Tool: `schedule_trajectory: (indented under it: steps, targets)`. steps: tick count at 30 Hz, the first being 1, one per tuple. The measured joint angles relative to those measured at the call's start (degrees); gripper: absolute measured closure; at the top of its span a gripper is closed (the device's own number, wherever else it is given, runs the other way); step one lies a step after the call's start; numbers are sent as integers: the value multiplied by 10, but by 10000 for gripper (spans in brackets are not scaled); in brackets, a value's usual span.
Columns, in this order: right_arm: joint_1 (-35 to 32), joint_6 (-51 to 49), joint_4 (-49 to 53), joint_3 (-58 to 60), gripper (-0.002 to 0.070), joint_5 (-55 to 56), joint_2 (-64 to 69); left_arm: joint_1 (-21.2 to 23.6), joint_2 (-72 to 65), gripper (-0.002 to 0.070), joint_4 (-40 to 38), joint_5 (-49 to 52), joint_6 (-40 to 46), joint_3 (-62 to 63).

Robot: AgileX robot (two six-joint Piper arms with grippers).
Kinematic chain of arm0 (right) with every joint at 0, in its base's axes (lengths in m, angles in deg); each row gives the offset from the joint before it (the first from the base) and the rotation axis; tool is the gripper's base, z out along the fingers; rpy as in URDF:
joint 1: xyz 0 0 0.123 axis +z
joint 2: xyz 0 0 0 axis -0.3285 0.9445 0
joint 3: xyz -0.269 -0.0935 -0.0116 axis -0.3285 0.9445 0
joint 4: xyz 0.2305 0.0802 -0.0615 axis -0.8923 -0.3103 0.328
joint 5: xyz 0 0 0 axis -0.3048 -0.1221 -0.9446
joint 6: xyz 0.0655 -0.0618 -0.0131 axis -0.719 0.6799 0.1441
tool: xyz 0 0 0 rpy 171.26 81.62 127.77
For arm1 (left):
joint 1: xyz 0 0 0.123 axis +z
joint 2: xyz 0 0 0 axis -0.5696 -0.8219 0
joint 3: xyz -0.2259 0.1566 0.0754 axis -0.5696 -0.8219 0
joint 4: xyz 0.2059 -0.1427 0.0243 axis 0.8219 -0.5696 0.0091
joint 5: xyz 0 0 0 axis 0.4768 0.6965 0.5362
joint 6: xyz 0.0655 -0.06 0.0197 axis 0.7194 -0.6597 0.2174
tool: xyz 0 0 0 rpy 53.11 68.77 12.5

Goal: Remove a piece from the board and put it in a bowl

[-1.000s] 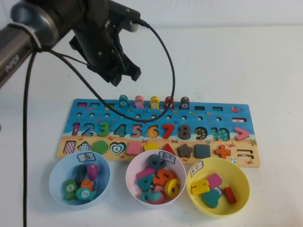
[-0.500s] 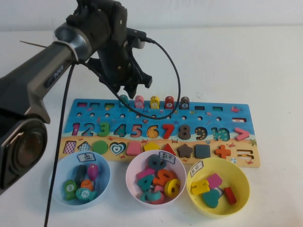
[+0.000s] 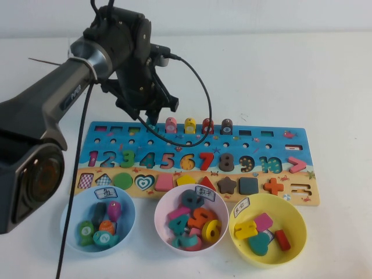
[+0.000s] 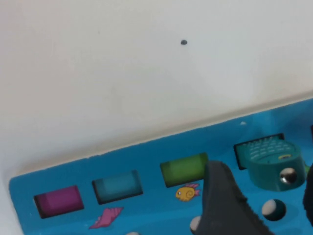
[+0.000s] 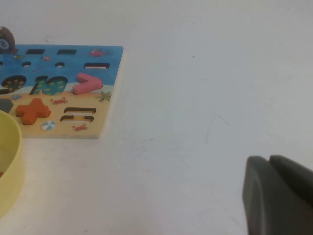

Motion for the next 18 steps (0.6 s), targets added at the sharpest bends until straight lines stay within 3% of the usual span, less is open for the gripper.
schedule_trajectory:
  steps: [18]
  targets:
    - [0,0,0,0,694,0,0,0,-21,368,-23,0,-1,1]
